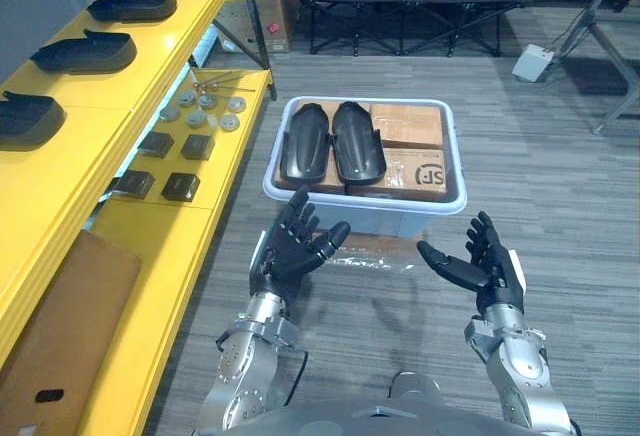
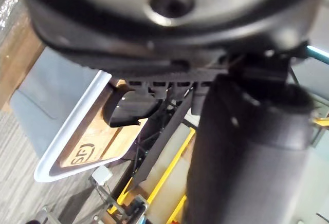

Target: Walk over and take three plastic housings, then place them on the shelf

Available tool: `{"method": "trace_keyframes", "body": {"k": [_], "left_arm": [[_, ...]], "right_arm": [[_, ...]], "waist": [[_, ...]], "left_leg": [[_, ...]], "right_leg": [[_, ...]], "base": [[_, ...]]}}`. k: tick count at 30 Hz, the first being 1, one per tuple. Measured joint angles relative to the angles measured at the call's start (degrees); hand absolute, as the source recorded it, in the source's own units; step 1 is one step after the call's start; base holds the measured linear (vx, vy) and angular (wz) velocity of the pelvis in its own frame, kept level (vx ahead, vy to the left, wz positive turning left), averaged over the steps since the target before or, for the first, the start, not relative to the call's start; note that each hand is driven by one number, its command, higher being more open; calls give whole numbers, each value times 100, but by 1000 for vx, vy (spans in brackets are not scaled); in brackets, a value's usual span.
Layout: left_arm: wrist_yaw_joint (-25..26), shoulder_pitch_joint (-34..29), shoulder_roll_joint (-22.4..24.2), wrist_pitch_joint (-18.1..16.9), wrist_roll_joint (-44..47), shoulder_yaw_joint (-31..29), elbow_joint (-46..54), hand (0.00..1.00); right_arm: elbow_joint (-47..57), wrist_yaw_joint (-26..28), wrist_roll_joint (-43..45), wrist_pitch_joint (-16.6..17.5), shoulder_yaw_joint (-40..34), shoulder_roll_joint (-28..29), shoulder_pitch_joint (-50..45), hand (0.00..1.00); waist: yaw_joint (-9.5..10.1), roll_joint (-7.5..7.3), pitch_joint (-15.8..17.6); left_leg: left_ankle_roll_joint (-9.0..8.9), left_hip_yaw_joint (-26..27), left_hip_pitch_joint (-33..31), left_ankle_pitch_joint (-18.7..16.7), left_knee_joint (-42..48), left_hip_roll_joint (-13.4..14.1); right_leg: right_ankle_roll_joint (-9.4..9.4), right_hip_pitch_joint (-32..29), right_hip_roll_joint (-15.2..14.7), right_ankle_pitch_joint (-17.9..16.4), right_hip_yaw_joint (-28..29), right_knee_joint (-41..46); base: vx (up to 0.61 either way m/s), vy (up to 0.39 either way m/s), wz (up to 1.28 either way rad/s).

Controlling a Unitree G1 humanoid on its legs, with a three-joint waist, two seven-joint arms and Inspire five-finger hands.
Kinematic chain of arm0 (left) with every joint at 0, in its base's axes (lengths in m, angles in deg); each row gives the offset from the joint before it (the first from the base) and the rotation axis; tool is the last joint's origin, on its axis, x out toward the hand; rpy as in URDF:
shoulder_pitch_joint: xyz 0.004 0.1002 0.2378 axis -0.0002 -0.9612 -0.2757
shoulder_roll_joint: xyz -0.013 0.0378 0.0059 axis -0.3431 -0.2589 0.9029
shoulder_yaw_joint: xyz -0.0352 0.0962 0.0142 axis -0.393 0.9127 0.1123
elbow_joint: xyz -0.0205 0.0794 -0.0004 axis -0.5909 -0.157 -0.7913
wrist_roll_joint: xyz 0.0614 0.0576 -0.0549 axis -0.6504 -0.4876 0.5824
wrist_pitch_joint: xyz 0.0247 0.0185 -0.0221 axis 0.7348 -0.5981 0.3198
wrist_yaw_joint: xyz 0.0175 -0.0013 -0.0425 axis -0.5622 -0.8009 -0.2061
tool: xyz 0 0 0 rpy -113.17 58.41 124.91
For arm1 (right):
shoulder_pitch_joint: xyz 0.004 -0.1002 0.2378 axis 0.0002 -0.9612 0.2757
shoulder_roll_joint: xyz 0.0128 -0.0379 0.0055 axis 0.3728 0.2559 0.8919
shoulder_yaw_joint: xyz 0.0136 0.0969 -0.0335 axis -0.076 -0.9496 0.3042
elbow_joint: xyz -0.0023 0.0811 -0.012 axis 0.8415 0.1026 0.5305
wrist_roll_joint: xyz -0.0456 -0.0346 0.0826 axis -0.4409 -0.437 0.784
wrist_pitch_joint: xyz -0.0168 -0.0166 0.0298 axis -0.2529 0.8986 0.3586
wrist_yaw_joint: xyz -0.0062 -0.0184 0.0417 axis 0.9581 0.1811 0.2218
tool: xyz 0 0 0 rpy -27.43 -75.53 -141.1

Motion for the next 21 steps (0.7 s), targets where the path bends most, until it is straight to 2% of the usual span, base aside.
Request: {"method": "trace_keyframes", "body": {"k": [1,2,3,7,9,11,12,18,21], "left_arm": [[-25,-7,-25,0,2,-45,-3,100],[-66,-11,-78,6,-1,-114,-6,100],[-97,-5,-120,10,-1,-142,-6,100],[-124,103,-394,23,-544,-149,-7,100],[-27,130,-416,51,-875,-151,-7,100],[99,194,-410,113,-947,-164,-7,100],[293,319,-140,-40,-910,-644,410,100],[290,331,-141,-44,-905,-674,370,100],[295,548,-91,-122,-746,-982,-335,100]], "right_arm": [[-20,-3,-2,-1,32,47,60,100],[-87,-20,-13,-2,121,144,198,100],[-112,-25,-20,-2,183,202,265,100],[-606,-242,-8,28,404,642,870,100],[-629,-308,-7,163,422,780,947,100],[-630,-311,-2,296,429,788,975,100],[-629,-347,138,498,423,1102,929,100],[-643,-342,139,497,419,1100,932,100],[-912,-230,153,490,411,1095,1020,100]], "waist": [[57,16,-16],[87,-40,-32],[95,-75,-33],[262,-385,-38],[264,-459,-43],[261,-464,-43],[221,-509,-66],[216,-513,-67],[212,-518,-70]], "left_leg": [[-44,-27,161,-39,-462,-99],[-70,13,209,69,-691,-225],[-80,31,205,111,-747,-272],[-86,143,23,132,-746,-416],[-70,111,-86,137,-639,-447],[-97,71,-138,116,-545,-450],[-59,-133,-413,-117,-65,-470],[-59,-109,-393,-117,-75,-467],[-56,-12,-183,-95,-185,-459]], "right_leg": [[52,-54,24,89,-3,-73],[90,-100,-69,197,37,-169],[104,-94,-100,276,49,-263],[156,-142,-196,716,154,-842],[179,-161,-216,799,138,-940],[176,-133,-216,841,80,-989],[79,13,-170,1156,-207,-1405],[81,13,-170,1157,-189,-1405],[86,152,-172,1161,-115,-1410]], "base": [[-63,55,-4],[-74,69,-5],[-109,112,-16],[-94,105,-13],[-17,54,2],[3,16,2],[0,0,0],[0,0,-2],[11,-4,-11]]}}
